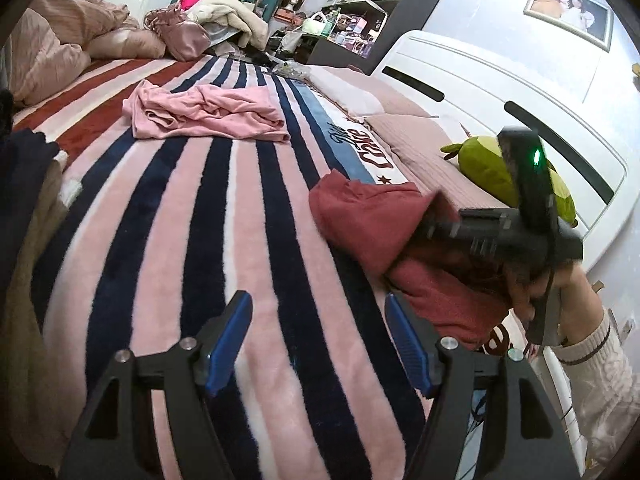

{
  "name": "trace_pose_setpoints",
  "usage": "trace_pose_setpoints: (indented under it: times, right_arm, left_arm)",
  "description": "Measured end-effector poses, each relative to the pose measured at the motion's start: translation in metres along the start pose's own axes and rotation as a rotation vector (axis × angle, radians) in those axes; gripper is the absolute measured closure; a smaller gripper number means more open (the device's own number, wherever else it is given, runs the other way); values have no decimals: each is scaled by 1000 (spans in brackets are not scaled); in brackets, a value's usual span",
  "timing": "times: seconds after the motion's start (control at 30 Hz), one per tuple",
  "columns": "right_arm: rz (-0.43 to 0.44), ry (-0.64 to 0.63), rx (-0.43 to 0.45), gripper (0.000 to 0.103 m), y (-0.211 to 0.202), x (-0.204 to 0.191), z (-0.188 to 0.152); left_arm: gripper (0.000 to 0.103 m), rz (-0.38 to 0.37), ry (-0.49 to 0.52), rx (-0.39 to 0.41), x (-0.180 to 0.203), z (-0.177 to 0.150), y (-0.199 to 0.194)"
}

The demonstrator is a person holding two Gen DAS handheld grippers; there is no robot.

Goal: Fold small clothes

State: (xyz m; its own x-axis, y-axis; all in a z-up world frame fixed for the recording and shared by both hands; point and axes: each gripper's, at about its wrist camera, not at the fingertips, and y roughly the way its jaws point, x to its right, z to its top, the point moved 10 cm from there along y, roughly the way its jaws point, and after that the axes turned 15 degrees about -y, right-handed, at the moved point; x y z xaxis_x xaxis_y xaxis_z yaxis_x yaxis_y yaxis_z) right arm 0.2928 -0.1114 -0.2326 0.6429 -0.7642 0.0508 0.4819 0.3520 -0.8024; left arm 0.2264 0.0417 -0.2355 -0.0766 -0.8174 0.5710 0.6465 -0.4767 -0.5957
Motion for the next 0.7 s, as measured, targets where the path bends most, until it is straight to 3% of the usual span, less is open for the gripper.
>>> trace_pose_setpoints:
  times: [0.17,0.27,0.33,0.37,0.47,0.63,0.7]
  right_arm:
    - [16,282,83,91,-16,73,-10]
    - [30,412,76,91,-9,110,-30]
    - [21,463,51,83,1,129,-47]
    - [7,475,42,80,6,135,-53]
    - [-39,501,38,56,6,152,-70]
    - [-102,415,47,55,-13,154,-67]
    - [-1,407,69,53,-24,141,-64]
  left_arm:
    - [38,-8,10,-17,7,0,9]
    - [38,-14,22,-35,15,-2,18]
    - [38,-24,31,-53,23,-5,24]
    - [38,-31,34,-64,28,-6,28]
    - [36,-69,50,-108,47,-15,39]
    - [36,-150,85,-210,84,-38,63]
    - [36,-158,82,-247,92,-45,76]
